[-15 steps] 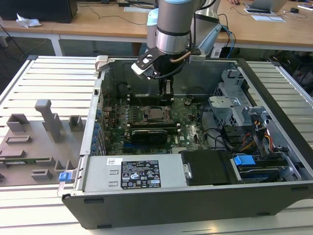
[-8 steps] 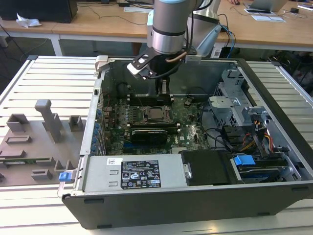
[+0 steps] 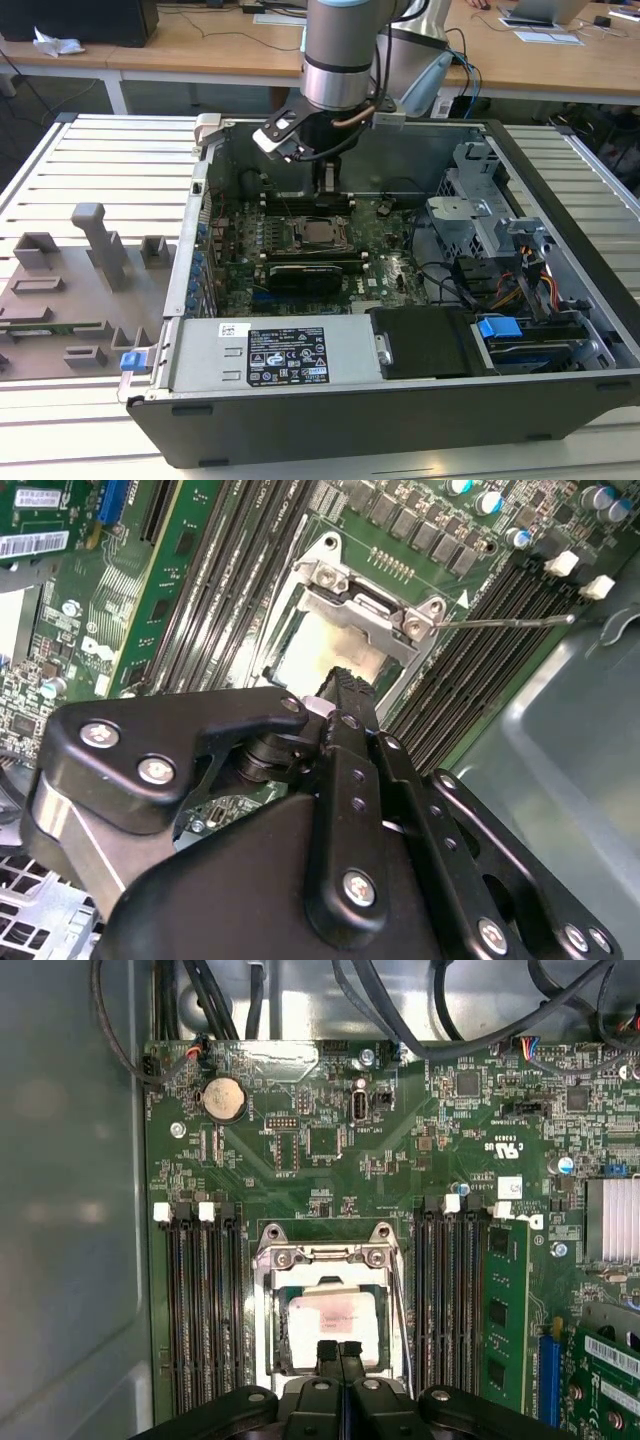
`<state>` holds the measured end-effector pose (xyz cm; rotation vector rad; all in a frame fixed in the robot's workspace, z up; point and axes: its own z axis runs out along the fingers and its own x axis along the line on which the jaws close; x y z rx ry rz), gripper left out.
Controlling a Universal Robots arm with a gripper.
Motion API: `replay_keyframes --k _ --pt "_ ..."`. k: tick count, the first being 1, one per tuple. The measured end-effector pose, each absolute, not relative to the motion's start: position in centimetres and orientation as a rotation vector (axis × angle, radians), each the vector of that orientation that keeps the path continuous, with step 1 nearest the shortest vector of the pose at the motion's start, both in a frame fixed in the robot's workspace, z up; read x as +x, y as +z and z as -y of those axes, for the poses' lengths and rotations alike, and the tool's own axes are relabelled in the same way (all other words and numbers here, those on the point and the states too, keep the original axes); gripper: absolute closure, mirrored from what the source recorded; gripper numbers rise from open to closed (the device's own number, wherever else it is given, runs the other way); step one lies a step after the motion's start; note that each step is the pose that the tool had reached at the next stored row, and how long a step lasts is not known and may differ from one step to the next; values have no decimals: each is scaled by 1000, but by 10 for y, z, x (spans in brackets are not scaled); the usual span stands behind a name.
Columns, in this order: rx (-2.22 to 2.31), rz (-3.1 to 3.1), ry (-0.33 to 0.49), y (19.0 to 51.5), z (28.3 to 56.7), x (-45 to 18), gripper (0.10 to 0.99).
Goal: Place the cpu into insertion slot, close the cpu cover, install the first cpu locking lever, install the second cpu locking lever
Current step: 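Close the cpu cover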
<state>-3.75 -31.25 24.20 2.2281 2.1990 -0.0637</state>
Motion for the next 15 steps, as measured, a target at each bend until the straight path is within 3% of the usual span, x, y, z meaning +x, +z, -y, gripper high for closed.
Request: replay_keyframes --k 15 --pt "2228 -2199 -64 242 312 -54 980"
